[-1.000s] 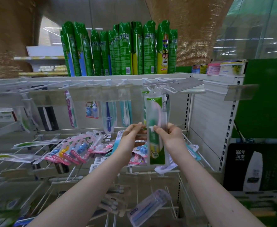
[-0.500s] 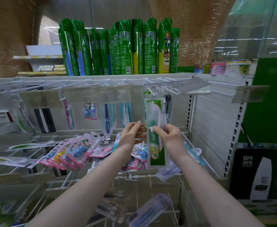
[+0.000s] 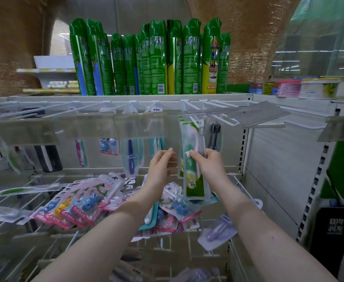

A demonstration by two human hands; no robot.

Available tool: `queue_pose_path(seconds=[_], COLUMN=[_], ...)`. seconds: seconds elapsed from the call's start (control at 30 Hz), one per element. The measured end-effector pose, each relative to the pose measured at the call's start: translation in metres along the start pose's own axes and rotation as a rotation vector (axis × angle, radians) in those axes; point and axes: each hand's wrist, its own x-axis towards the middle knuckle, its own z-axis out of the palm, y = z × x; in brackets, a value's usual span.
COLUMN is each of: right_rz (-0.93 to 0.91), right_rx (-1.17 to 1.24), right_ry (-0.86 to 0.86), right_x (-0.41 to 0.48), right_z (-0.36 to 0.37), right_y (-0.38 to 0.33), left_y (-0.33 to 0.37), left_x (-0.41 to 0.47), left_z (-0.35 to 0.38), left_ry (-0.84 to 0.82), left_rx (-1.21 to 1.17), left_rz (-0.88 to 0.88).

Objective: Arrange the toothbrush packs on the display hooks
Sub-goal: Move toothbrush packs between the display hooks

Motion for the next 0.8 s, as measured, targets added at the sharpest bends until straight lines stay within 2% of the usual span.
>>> queue_pose_path(seconds=[0.3,0.63,0.8], right_rz=[0.053,0.015,0.021], right_rx=[-0.027,0.010,0.018], right_ry=[0.037,0.053,0.115], right_x=[0.018,0.012,-0.003], right_z=[0.012,0.015,0.015], right_y=[0.004,0.012,0.017], left_y=[-0.007,-0.009,-0.006], left_x=[0.016,0.007,-0.005], left_z=[-0.006,-0.017,-0.027], left_ry=[0.010,0.004,-0.020], left_rx=[-0.011,-0.012,-0.023], left_rz=[-0.026,-0.037,-0.032])
